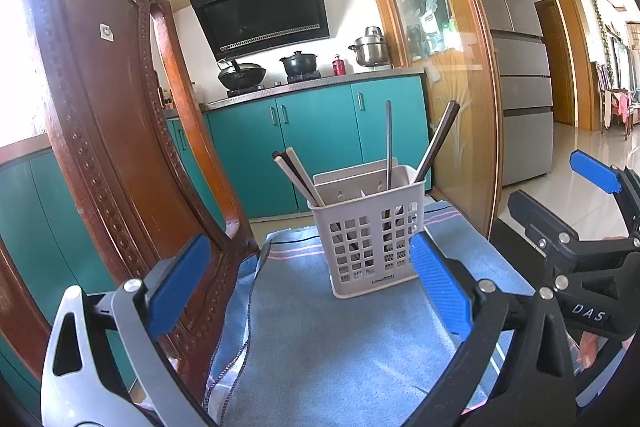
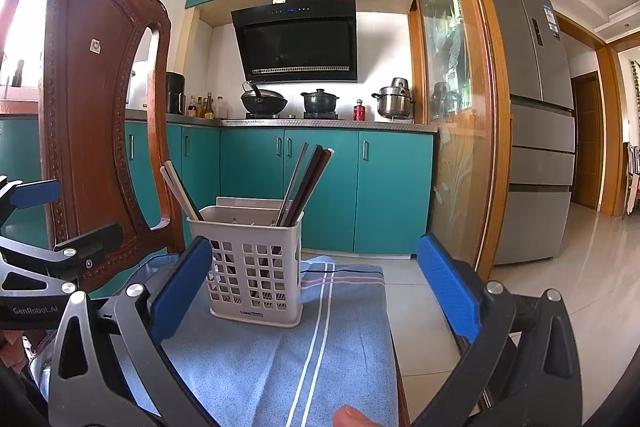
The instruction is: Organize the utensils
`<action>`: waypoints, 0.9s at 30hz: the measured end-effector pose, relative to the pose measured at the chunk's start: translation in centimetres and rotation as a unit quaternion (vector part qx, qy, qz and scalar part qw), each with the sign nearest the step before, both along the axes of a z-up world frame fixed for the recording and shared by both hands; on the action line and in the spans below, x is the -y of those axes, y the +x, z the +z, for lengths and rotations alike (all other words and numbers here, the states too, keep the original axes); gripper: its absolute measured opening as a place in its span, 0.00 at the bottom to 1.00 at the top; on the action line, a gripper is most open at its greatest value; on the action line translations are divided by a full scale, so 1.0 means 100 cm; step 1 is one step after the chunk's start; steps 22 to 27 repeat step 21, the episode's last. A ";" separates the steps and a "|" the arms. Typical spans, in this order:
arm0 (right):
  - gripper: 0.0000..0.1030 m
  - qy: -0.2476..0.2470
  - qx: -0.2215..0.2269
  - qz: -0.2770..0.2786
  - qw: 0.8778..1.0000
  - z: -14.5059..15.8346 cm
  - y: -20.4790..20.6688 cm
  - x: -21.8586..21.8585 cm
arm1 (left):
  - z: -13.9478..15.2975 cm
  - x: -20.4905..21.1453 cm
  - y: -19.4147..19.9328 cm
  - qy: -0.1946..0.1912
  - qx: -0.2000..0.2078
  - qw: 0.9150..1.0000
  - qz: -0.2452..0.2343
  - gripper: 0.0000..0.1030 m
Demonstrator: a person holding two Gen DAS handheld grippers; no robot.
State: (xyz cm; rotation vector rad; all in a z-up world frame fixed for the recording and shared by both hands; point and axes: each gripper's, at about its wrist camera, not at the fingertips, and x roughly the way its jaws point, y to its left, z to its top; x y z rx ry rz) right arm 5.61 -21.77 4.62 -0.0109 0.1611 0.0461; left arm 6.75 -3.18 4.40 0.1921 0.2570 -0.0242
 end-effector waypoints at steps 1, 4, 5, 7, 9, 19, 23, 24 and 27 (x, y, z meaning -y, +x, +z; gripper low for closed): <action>0.97 0.000 0.000 0.000 1.000 0.000 0.000 0.000 | 0.000 0.000 0.000 0.000 0.000 1.000 0.000 0.97; 0.97 0.000 -0.002 0.001 1.000 0.000 0.000 -0.001 | -0.002 0.001 0.001 0.007 0.003 1.000 0.007 0.97; 0.97 -0.001 -0.002 0.001 1.000 -0.001 0.000 -0.001 | -0.003 0.002 0.001 0.008 0.004 1.000 0.010 0.97; 0.97 0.000 -0.002 0.001 1.000 -0.001 0.001 -0.002 | -0.004 0.001 0.002 0.006 0.005 1.000 0.012 0.97; 0.97 0.000 -0.002 0.001 1.000 -0.001 0.001 -0.002 | -0.004 0.000 0.002 0.003 0.004 1.000 0.013 0.97; 0.97 0.004 -0.022 -0.005 1.000 -0.005 0.008 -0.001 | -0.011 0.000 0.010 0.008 -0.027 1.000 0.013 0.97; 0.97 -0.011 -0.068 -0.035 0.997 -0.014 0.026 -0.002 | -0.018 -0.003 0.020 0.014 -0.056 0.998 0.037 0.97; 0.97 -0.011 -0.068 -0.035 0.997 -0.014 0.026 -0.002 | -0.018 -0.003 0.020 0.014 -0.056 0.998 0.037 0.97; 0.97 -0.011 -0.068 -0.035 0.997 -0.014 0.026 -0.002 | -0.018 -0.003 0.020 0.014 -0.056 0.998 0.037 0.97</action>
